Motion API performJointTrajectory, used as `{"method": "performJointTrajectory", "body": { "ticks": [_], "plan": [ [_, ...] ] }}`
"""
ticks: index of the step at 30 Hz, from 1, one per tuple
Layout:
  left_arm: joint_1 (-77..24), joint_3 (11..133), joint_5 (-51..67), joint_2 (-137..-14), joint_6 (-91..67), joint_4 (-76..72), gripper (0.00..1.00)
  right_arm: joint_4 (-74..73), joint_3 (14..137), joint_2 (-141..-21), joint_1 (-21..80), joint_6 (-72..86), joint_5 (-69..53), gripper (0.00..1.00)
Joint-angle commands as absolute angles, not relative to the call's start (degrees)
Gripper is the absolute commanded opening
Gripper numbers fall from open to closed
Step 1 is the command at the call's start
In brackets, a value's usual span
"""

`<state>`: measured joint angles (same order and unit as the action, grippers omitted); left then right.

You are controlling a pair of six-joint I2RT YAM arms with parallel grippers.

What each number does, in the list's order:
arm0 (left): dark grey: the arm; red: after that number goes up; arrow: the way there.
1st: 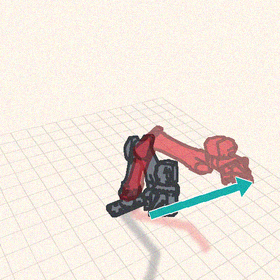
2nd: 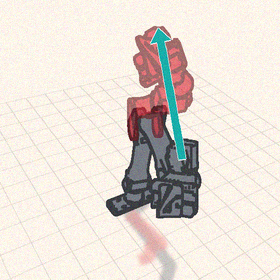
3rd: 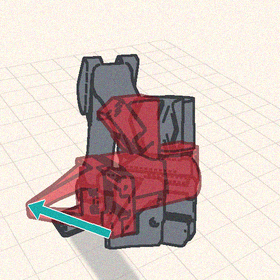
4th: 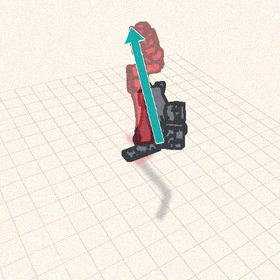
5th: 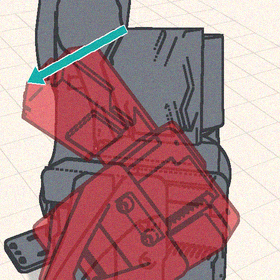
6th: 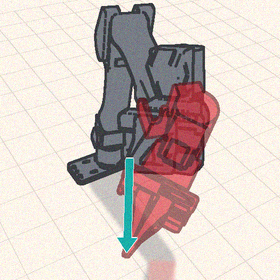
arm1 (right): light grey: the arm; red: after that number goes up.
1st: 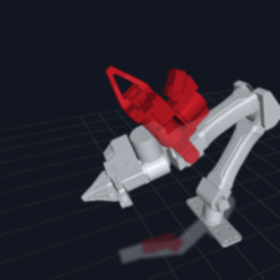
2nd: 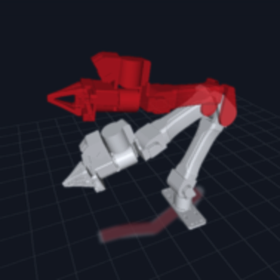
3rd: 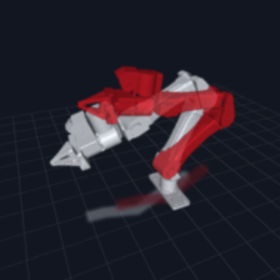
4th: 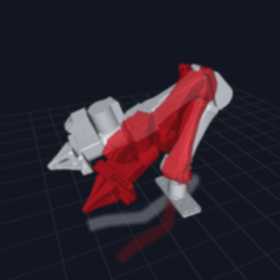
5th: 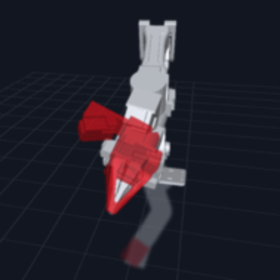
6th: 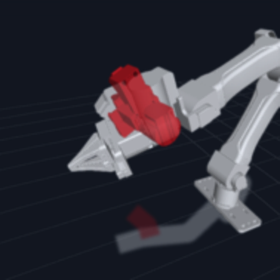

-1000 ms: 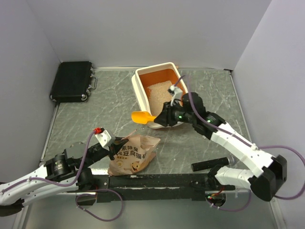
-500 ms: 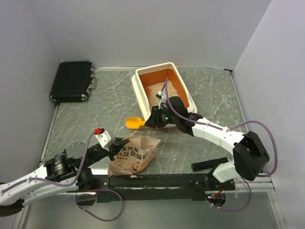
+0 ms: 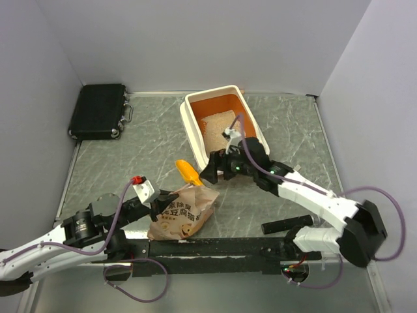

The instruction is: Fill the litter box with clean litter

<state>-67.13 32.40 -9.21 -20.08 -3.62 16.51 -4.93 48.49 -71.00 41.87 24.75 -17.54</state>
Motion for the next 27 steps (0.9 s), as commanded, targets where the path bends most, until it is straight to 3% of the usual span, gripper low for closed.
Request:
{"method": "performJointTrajectory", "body": {
  "ticks": [1, 7, 11, 13, 19, 27],
  "plan": [
    [-67.06, 34.98, -4.32, -21.27, -2.81, 12.13, 0.01, -11.06, 48.17, -60.66, 42.19, 18.38, -10.3, 0.99],
    [-66.97, 37.79, 2.45, -24.16, -2.11, 13.44, 0.01, -19.59, 44.13, -41.7, 42.01, 13.46, -12.99, 0.99],
    [-67.06, 40.6, 9.82, -27.41, -0.62, 16.51, 0.01, -20.65, 39.3, -34.46, 42.01, 7.83, -27.03, 1.0],
    [-66.97, 41.83, 12.12, -28.38, 1.73, 17.66, 0.01, -20.66, 36.75, -32.01, 42.1, 6.86, -28.47, 1.0],
    [-66.97, 45.7, 19.24, -27.6, 3.86, 20.47, 0.01, -11.71, 30.07, -32.51, 42.1, 3.79, -33.92, 1.0],
    [-66.97, 46.76, 18.55, -23.03, 2.29, 25.84, 0.01, 2.1, 26.19, -37.17, 42.19, 0.62, -47.27, 1.0]
  ]
}}
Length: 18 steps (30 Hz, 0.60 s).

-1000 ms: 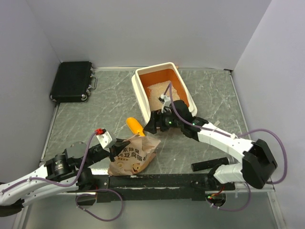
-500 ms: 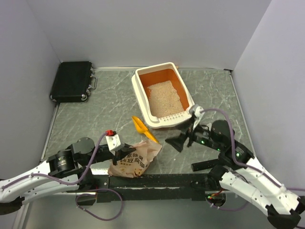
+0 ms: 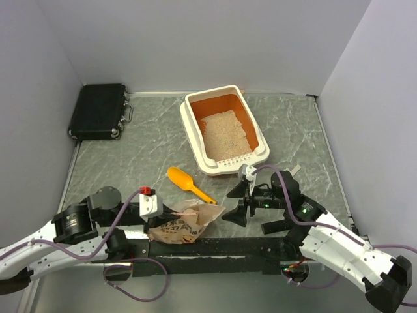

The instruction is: Fill the litter box with clean litter

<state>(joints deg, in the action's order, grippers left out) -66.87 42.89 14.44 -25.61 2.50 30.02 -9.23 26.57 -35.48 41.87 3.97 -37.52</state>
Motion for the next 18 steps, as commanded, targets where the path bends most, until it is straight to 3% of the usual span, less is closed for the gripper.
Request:
{"method": "performJointTrajectory", "body": {
  "ticks": [1, 10, 18],
  "plan": [
    [-66.97, 46.5, 17.59, -22.16, 2.11, 26.45, 0.01, 2.89, 26.63, -39.61, 42.1, 0.62, -49.9, 1.0],
    [-66.97, 43.51, 14.6, -16.71, 0.97, 27.07, 0.01, 8.26, 28.3, -47.02, 45.17, -4.22, -57.04, 1.0],
    [-66.97, 41.92, 11.16, -14.68, 1.32, 25.75, 0.01, 9.84, 28.21, -48.86, 52.99, -3.69, -49.6, 1.0]
  ]
}}
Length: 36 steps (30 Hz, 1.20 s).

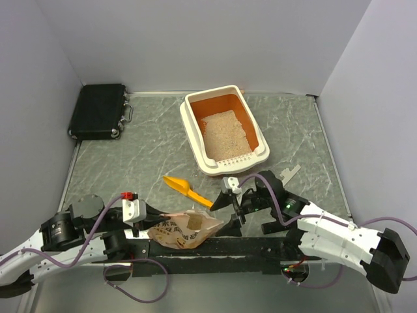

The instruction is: Fill the litter box with clean litter

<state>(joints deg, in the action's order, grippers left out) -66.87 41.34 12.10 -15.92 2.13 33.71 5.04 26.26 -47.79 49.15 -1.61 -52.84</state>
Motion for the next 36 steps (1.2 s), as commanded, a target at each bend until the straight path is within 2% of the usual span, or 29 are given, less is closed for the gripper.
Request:
{"method": "performJointTrajectory", "body": {
  "ticks": [1, 6, 8, 11, 12, 16, 20, 27, 32, 36],
  "plan": [
    [-67.06, 41.58, 11.16, -14.94, 1.41, 25.58, 0.01, 10.37, 28.39, -49.22, 55.26, -3.78, -48.35, 1.0],
    [-66.97, 41.22, 10.9, -16.43, 1.41, 24.87, 0.01, 11.43, 29.7, -52.29, 59.23, -3.43, -41.32, 0.99],
    [-66.97, 41.13, 10.99, -17.31, 1.32, 24.35, 0.01, 10.29, 30.23, -53.26, 59.5, -3.78, -39.56, 0.92],
    [-67.06, 40.96, 10.37, -18.02, 1.41, 22.94, 0.01, 8.18, 32.42, -55.45, 59.5, -4.48, -37.36, 0.06],
    [-66.97, 40.7, 10.11, -18.19, 1.49, 22.59, 0.01, 6.96, 33.56, -56.5, 59.41, -4.66, -36.31, 0.0],
    [-66.97, 40.69, 9.06, -19.51, 2.02, 20.57, 0.01, 8.43, 33.31, -56.61, 59.41, -5.18, -34.46, 0.0],
    [-67.06, 41.22, 1.53, -21.88, 6.4, 17.58, 0.01, 10.9, 31.47, -51.17, 58.19, -5.8, -27.35, 0.0],
    [-66.71, 43.33, -6.94, -31.01, 18.27, 7.49, 0.01, 9.93, 33.57, -49.13, 47.04, -5.89, -17.76, 0.0],
    [-60.84, 46.49, -0.45, -38.13, 21.1, 2.29, 0.01, 10.63, 34.8, -50.44, 40.54, -6.15, -15.99, 0.0],
    [-48.91, 48.86, 9.65, -44.98, 19.16, 0.71, 0.01, 10.98, 34.63, -49.84, 37.1, -5.63, -16.7, 0.0]
  ]
}}
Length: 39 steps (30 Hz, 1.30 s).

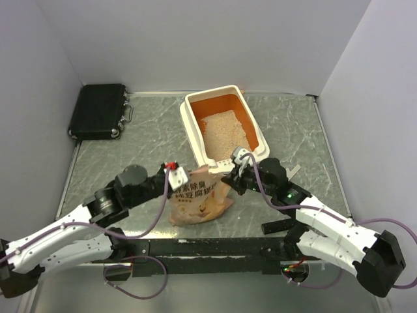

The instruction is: Fill the litter box with clean litter

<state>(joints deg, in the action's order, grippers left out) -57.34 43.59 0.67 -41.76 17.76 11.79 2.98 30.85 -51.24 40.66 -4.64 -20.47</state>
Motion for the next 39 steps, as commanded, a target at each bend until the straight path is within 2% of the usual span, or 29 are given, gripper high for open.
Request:
{"method": "performJointTrajectory", "body": {
  "ticks": [1, 8, 14, 17, 18, 19, 23, 26, 27, 30, 34, 39],
  "plan": [
    [-46.95, 48.87, 13.24, -46.04, 18.64, 0.36, 0.01, 10.99, 34.45, -49.49, 36.57, -5.54, -16.7, 0.0],
    [-28.15, 51.92, 28.99, -55.53, 12.05, -5.11, 0.01, 10.2, 33.57, -47.72, 32.35, -4.13, -13.63, 0.0],
    [-25.4, 55.98, 32.16, -59.77, 10.99, -4.74, 0.01, 10.72, 34.1, -47.37, 30.15, -3.87, -13.79, 0.0],
    [-25.31, 56.78, 35.66, -59.07, 8.88, -3.79, 0.09, 11.95, 32.26, -46.76, 29.88, -2.9, -14.76, 0.0],
    [-25.31, 56.86, 36.21, -58.71, 7.83, -1.78, 0.16, 11.95, 31.82, -46.58, 29.97, -2.73, -15.37, 0.0],
    [-25.31, 56.52, 36.65, -58.19, 7.47, -0.71, 0.17, 11.95, 31.12, -46.15, 29.97, -2.55, -15.55, 0.0],
    [-25.31, 53.97, 33.85, -52.5, 5.19, 5.0, 0.24, 12.04, 29.45, -44.83, 29.88, -2.02, -15.12, 0.0],
    [-25.31, 49.76, 26.21, -45.48, 1.15, 5.1, 0.32, 12.74, 28.57, -44.21, 29.88, -1.32, -15.64, 0.0],
    [-25.31, 48.7, 23.15, -43.79, 0.01, 5.1, 0.37, 12.74, 28.48, -44.38, 29.8, -1.32, -15.82, 0.0],
    [-25.31, 45.01, 21.01, -37.98, -6.48, 5.71, 0.44, 13.27, 28.13, -45.09, 29.71, -0.97, -16.43, 0.0],
    [-25.31, 39.39, 20.05, -32.1, -10.89, 5.98, 0.47, 14.68, 26.63, -44.39, 29.45, -0.27, -17.22, 0.0],
    [-25.31, 34.2, 17.67, -31.46, -16.51, 4.31, 0.49, 15.2, 26.02, -44.12, 29.44, -0.09, -18.89, 0.0]
  ]
}}
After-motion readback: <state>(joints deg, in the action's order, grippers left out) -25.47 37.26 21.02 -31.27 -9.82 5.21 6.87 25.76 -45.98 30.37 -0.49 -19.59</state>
